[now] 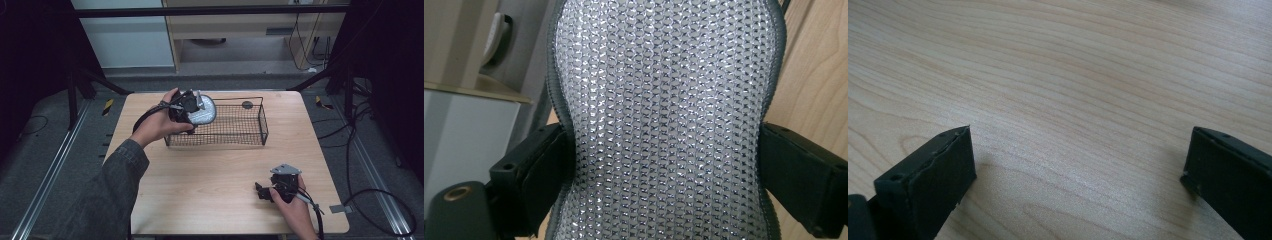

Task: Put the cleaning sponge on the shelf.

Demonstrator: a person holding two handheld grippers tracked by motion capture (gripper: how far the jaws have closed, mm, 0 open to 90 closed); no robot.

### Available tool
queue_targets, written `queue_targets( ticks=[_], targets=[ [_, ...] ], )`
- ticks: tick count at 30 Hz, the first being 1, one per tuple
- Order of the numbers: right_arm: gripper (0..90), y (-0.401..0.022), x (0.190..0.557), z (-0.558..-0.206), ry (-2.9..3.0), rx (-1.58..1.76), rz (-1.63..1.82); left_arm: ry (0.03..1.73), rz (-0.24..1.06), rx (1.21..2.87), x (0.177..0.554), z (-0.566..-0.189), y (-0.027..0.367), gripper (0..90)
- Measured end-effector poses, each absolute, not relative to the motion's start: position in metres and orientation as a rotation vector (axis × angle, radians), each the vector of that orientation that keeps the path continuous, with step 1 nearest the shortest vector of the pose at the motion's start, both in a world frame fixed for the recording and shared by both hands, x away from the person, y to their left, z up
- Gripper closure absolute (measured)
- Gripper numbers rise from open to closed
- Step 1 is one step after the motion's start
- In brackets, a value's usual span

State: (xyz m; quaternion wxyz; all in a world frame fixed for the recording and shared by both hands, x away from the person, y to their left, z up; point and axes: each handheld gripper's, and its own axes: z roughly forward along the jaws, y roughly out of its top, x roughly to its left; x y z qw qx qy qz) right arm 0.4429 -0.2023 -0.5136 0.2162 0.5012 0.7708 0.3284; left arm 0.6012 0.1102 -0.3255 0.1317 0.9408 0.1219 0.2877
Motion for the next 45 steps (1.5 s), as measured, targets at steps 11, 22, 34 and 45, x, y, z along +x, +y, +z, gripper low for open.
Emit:
queue_targets(
  ticks=[11,22,34,45],
  targets=[
    [0.4,-0.202,0.443,-0.514,2.137,1.383,0.91,0.296,0.889,2.705,0.606,-0.329,0.111,8.7],
    [0.4,-0.202,0.443,-0.514,2.138,1.383,0.909,0.279,0.917,2.708,0.614,-0.339,0.113,8.7],
    [0.4,-0.202,0.444,-0.514,2.138,1.38,0.908,0.262,0.919,2.727,0.623,-0.35,0.11,8.8],
    [0.4,-0.202,0.444,-0.514,2.137,1.381,0.909,0.268,0.913,2.742,0.635,-0.362,0.112,8.7]
  ],
)
